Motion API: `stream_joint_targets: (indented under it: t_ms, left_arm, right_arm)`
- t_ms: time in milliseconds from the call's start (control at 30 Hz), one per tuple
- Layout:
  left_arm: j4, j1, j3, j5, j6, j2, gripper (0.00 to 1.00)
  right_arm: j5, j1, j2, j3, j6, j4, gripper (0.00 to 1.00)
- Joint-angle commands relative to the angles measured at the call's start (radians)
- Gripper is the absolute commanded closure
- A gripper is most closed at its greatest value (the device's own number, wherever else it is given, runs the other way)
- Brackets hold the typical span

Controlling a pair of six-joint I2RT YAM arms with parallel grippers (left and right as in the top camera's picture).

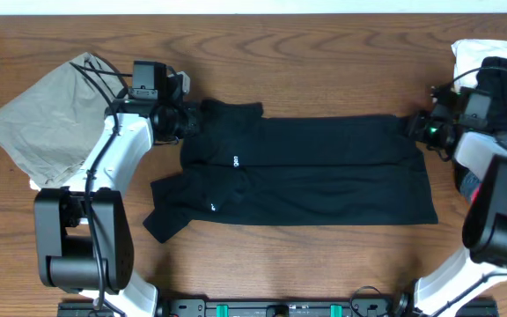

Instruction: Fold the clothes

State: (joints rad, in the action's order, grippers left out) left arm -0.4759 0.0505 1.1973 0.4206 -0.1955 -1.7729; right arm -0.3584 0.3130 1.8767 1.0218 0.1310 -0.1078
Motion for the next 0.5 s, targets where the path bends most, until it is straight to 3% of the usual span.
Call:
stream_joint_targets:
  t_ms: [0, 200, 467]
  left_arm:
    - [-0.022, -0.029, 0.018, 0.029, -0.023, 0.019, 0.94]
    - [-0.095, -0.034, 0.018, 0.116, -0.023, 0.095, 0.94]
    - [-0.324, -0.034, 0.018, 0.121, -0.023, 0.204, 0.94]
  right_arm:
    - [0.041, 0.040, -0.126, 0.013, 0.018, -0.037, 0.99]
    - [0.048, 0.073, -0.252, 0.013, 0.017, -0.193, 0.99]
    - [0.079, 0.073, -0.302, 0.013, -0.003, -0.480, 0.99]
